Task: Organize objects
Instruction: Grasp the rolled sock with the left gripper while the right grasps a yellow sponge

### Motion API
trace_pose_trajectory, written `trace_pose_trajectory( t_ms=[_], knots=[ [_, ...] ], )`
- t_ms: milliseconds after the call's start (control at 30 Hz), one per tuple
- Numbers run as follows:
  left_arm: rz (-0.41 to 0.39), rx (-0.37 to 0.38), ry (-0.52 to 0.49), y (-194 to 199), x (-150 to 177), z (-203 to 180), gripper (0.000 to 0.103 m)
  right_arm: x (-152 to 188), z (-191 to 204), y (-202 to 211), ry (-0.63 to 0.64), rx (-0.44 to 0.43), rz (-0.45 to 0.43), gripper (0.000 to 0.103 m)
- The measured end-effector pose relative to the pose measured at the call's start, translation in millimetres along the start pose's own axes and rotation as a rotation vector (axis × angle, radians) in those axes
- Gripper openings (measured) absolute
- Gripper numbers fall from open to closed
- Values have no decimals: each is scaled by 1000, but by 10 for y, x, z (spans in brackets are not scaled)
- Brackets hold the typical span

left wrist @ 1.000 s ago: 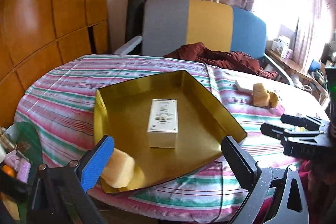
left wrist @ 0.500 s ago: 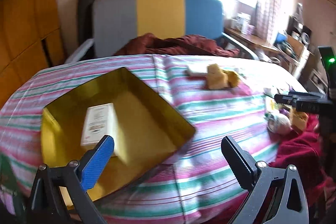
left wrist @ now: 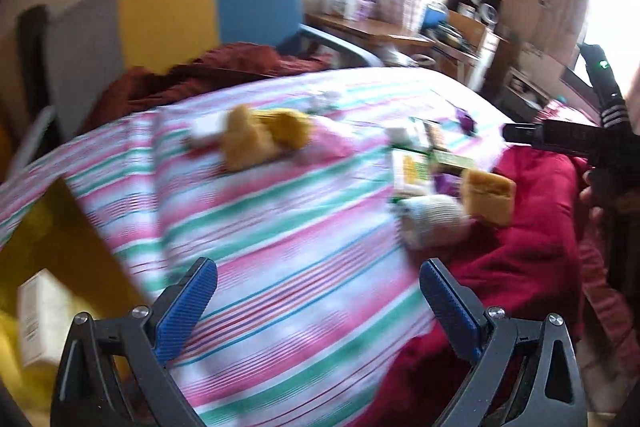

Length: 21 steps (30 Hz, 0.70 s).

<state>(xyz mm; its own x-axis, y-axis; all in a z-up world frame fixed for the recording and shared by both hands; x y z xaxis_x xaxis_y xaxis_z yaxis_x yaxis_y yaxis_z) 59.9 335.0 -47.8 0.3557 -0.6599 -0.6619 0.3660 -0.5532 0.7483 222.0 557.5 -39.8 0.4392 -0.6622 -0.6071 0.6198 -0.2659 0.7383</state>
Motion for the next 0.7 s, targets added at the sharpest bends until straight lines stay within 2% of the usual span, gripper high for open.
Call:
trace_pose_trajectory(
  t_ms=[233, 433, 567, 633, 667, 700],
  knots=[
    [98, 120, -24, -467, -205, -637, 101, 18, -98, -34, -6, -2, 10, 83],
    [167, 154, -41, -828, -264, -987, 101, 26, -203, -74, -36, -19, 25, 83],
    [216, 159, -26, -1088, -255, -1086, 101, 30, -219, -116, -43, -36, 42, 83],
    [244, 188, -7, -1189, -227, -1111, 90, 31, -209, -146, -42, -47, 53, 83],
    [257, 241, 10, -1209, -208, -1127, 85, 38, -193, -174, -40, -60, 68, 83],
    [263, 292, 33, -1205, -193, -1126, 74, 49, -174, -201, -38, -73, 85, 83]
  ],
)
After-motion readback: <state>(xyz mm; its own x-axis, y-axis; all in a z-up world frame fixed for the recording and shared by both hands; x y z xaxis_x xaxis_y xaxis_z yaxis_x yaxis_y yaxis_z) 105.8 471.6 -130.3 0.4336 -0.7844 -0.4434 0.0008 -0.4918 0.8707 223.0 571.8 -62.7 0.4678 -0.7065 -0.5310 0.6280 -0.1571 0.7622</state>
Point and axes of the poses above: each gripper's, at about its wrist camera, not at the fingertips, and y roughly against the way its jaws point, z to its left, x to its underside, the point moved 6 cm from there along -y, roughly the way its jaws point, and after that the axes turned 12 degrees about -x, right-handed, at the moved point
